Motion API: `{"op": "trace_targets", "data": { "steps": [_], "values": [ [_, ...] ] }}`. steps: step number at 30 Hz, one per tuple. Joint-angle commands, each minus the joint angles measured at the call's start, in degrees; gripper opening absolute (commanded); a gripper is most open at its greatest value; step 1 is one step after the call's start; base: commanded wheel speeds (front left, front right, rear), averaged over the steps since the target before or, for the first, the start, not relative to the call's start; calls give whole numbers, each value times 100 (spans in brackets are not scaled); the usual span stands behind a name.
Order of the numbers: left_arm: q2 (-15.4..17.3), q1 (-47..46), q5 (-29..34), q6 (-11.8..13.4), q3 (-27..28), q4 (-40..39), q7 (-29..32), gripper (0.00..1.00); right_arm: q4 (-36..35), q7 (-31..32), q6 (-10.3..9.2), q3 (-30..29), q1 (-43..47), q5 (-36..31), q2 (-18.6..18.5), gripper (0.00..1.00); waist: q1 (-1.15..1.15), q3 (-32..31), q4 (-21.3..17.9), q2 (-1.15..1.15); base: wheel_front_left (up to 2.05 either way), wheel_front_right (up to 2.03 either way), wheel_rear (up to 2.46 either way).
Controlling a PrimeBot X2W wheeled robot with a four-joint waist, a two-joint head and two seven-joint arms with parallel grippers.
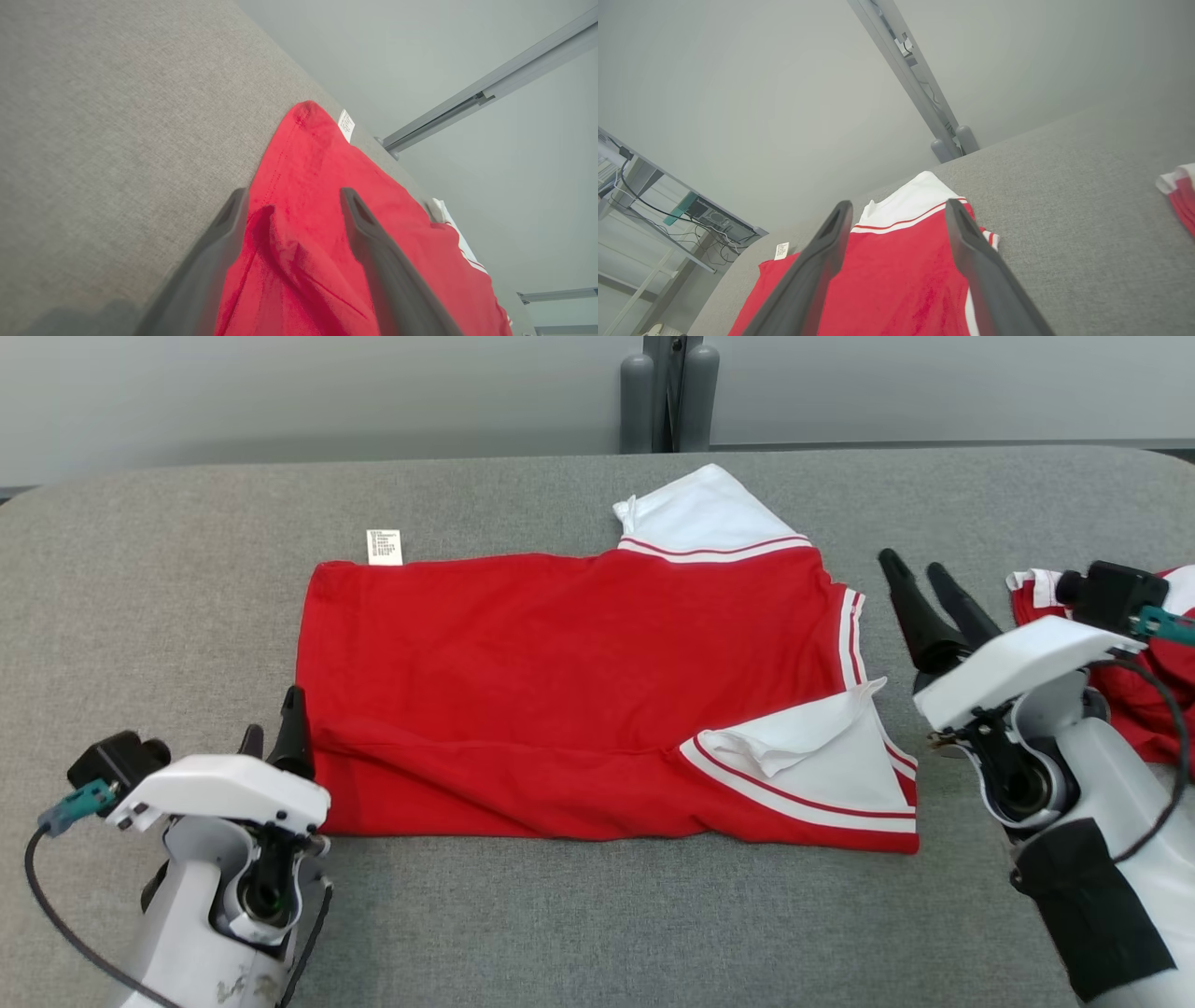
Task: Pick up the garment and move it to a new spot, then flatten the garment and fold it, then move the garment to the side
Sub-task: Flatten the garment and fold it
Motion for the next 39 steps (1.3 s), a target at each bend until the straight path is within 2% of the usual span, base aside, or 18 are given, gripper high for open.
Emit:
{"op": "trace_targets", "data": {
  "steps": [1,6,12,17,23,27,28,29,30,31,32,33,39],
  "values": [
    [60,98,20,-43,7,-38,-22,100,-44,-83,2,21,119,22,-80,100,0,-37,-12,0,0,0,0],
    [191,634,60,-11,26,-440,-109,100,-504,-442,2,68,594,156,-445,100,0,-176,-38,0,0,0,0],
    [78,1463,-91,222,-22,-983,58,100,-1055,-803,2,-39,1572,153,-718,100,0,-346,-49,0,0,0,0],
    [-78,1643,-251,329,-17,-1096,192,100,-1288,-868,2,-170,2089,77,-602,100,0,-348,-126,0,0,0,0],
    [-158,1401,-414,441,149,-776,188,100,-1415,-756,2,-209,2414,-91,-345,100,0,-182,-285,0,0,0,0],
    [-169,1219,-497,386,271,-477,83,100,-1332,-676,2,-158,2508,-258,-169,100,0,-51,-372,0,0,0,0],
    [-179,1181,-526,353,297,-407,53,72,-1303,-666,2,-148,2526,-284,-137,100,0,-27,-380,0,0,0,0],
    [-179,1181,-526,353,297,-407,53,72,-1303,-666,2,-148,2526,-284,-137,100,0,-27,-380,0,0,0,0],
    [-201,1107,-543,282,331,-298,-14,34,-1235,-633,2,-114,2558,-371,-86,100,0,17,-393,0,0,0,0],
    [-209,1069,-548,246,336,-246,-47,16,-1192,-618,2,-93,2572,-409,-62,100,0,34,-394,0,0,0,0],
    [-209,1069,-548,246,336,-246,-47,16,-1192,-618,2,-93,2572,-409,-62,100,0,34,-394,0,0,0,0],
    [-219,1035,-548,215,330,-206,-62,0,-1146,-626,2,-72,2586,-462,-40,100,0,49,-390,0,0,0,0],
    [-263,905,-501,36,271,-30,-167,0,-873,-634,2,2,2540,-530,80,100,0,110,-298,0,0,0,0]
  ]
}}
